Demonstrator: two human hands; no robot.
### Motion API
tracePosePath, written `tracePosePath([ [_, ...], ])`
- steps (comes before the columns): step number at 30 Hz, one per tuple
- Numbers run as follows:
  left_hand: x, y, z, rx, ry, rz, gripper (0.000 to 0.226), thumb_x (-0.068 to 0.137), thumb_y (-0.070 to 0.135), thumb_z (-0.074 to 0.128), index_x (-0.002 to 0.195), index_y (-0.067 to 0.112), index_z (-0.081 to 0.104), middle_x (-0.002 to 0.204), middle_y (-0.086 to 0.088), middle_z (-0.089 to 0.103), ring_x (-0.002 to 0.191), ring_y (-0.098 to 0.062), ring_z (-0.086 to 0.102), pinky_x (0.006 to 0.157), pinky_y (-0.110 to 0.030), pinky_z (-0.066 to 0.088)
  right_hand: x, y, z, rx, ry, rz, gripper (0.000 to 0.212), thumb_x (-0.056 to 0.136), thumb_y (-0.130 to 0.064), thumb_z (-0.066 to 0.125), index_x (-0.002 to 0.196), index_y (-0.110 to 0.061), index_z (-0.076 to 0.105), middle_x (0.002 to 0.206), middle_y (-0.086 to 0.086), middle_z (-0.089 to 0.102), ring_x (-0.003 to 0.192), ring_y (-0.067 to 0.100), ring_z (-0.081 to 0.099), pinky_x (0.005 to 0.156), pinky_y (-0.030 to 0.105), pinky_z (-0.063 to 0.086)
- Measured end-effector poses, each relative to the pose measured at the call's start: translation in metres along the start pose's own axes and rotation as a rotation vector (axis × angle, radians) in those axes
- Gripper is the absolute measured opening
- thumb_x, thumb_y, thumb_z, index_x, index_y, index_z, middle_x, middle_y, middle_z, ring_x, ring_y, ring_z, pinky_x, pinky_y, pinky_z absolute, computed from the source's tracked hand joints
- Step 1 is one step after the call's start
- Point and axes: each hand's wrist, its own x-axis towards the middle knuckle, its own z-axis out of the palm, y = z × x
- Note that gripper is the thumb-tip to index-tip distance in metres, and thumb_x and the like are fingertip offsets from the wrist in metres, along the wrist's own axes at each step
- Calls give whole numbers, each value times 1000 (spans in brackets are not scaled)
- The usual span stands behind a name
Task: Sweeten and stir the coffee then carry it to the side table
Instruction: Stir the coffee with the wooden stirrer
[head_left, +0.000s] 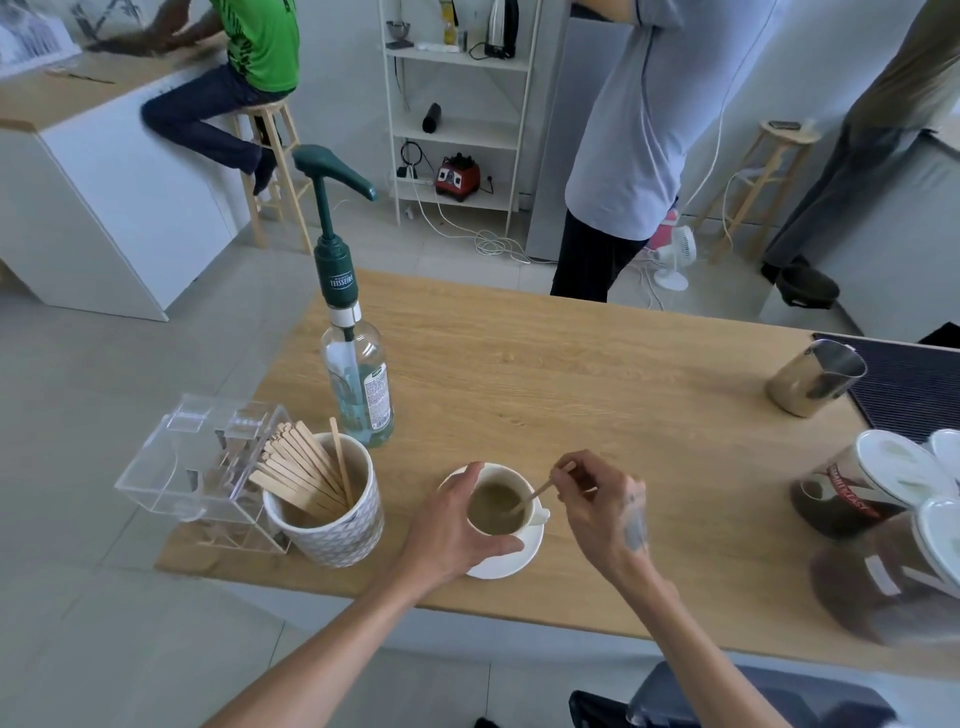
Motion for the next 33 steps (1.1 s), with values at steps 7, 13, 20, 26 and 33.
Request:
tracePosePath([
  [7, -1, 0, -4, 21, -14, 23, 115, 62, 58, 90, 157, 22, 36, 156, 2, 47, 143, -18, 44, 112, -32, 41, 7, -4, 8, 49, 32, 103, 9, 84, -13, 72, 78, -20, 74, 66, -4, 73, 62, 17, 72, 63, 38, 59],
  [13, 1, -4, -7, 15, 7, 41, 101, 55, 68, 86, 139, 24, 50, 130, 5, 64, 123, -20, 58, 93, -32, 49, -6, -6, 15, 104, 82, 151, 15, 86, -14, 72, 77, -26, 72, 65, -6, 73, 63, 18, 73, 64, 42, 60],
  [20, 1, -9, -11, 0, 1, 54, 111, 60, 58, 92, 151, 20, 42, 142, 2, 59, 131, -20, 54, 99, -30, 45, -14, 0, 8, 122, 117, 178, 19, 85, -12, 72, 75, -28, 72, 65, -5, 73, 63, 18, 74, 65, 49, 60],
  [26, 5, -13, -9, 12, -13, 67, 100, 55, 66, 88, 136, 24, 48, 123, 6, 66, 117, -20, 61, 91, -35, 52, -23, -9, 14, 231, 23, 216, 17, 85, -8, 74, 76, -23, 76, 64, -8, 75, 62, 11, 75, 68, 50, 61],
  [33, 6, -14, -8, 17, -12, 58, 103, 56, 65, 88, 141, 25, 46, 130, 5, 63, 120, -19, 58, 90, -33, 49, -20, -6, 14, 252, 99, 255, 17, 87, -12, 73, 78, -26, 75, 65, -5, 75, 64, 13, 75, 69, 52, 62],
])
